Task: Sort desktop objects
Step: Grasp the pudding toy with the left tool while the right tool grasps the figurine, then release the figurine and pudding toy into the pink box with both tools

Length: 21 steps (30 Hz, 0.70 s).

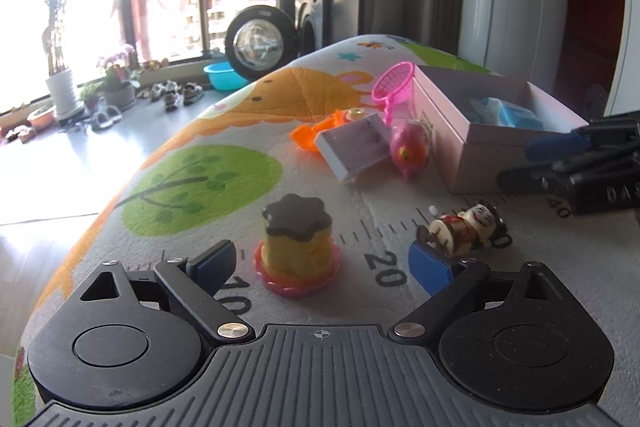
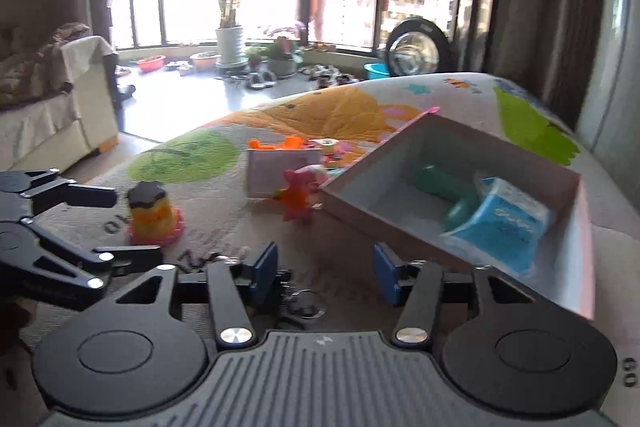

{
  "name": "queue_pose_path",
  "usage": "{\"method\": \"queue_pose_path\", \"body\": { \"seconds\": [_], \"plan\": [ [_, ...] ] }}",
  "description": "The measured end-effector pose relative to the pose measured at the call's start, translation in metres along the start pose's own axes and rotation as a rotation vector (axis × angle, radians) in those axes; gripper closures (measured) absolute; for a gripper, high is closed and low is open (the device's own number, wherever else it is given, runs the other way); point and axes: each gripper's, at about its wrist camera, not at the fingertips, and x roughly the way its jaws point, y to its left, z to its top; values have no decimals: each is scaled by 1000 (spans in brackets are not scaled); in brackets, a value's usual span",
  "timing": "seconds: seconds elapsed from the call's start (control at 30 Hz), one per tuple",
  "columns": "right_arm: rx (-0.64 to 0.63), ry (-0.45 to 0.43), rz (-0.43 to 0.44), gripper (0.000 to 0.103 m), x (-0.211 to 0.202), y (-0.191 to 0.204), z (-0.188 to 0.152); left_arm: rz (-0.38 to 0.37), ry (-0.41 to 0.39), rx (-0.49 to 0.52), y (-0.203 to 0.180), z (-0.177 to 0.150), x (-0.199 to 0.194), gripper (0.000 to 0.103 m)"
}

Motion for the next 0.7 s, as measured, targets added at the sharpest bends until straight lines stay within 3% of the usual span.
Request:
{"method": "queue_pose_path", "body": {
  "seconds": [0.07, 0.17, 0.3, 0.5, 0.63, 0.7],
  "plan": [
    [-48, 12, 17, 25, 8, 17, -4, 9, 4, -30, 7, 1, 0, 6],
    [-98, 45, 28, 25, 25, 37, -11, 6, 12, -56, 11, 3, 3, 6],
    [-82, 60, 49, 35, 32, 43, -15, -4, 18, -40, 8, 3, 5, 6],
    [-51, 37, 26, 35, -10, 33, -28, 9, 67, -18, 0, 7, 22, 6],
    [-14, 31, -41, 35, -44, 16, -45, 8, 113, -25, -7, 11, 40, 7],
    [6, 33, -83, 35, -58, 6, -51, 25, 126, -18, -11, 13, 46, 21]
  ]
}}
